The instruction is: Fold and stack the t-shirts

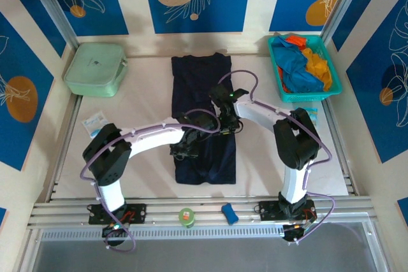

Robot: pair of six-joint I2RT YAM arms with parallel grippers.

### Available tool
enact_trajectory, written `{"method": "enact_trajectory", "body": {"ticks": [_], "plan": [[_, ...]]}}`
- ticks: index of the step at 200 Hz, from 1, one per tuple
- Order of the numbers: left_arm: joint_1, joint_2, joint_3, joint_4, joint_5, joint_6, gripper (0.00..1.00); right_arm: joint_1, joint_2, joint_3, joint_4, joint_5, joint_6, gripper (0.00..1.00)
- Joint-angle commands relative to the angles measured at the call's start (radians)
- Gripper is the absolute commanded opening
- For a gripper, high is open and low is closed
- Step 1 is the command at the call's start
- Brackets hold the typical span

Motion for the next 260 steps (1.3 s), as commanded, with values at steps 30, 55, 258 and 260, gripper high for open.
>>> {"method": "enact_trajectory", "body": {"ticks": [30, 55, 258, 260], "plan": [[0.008, 0.071, -0.083, 0.037, -0.045, 0.011, 0.48, 0.043, 0.100, 0.040, 0.028, 0.050, 0.080, 0.32], [0.008, 0.084, -0.120, 0.036, -0.069, 0.003, 0.48, 0.059, 0.117, 0.047, 0.005, 0.090, 0.090, 0.27], [0.011, 0.099, -0.102, -0.038, -0.168, 0.014, 0.47, 0.072, 0.027, -0.018, 0.049, -0.044, 0.110, 0.06], [0.011, 0.098, -0.102, -0.038, -0.167, 0.014, 0.47, 0.072, 0.027, -0.018, 0.047, -0.041, 0.112, 0.08]]}}
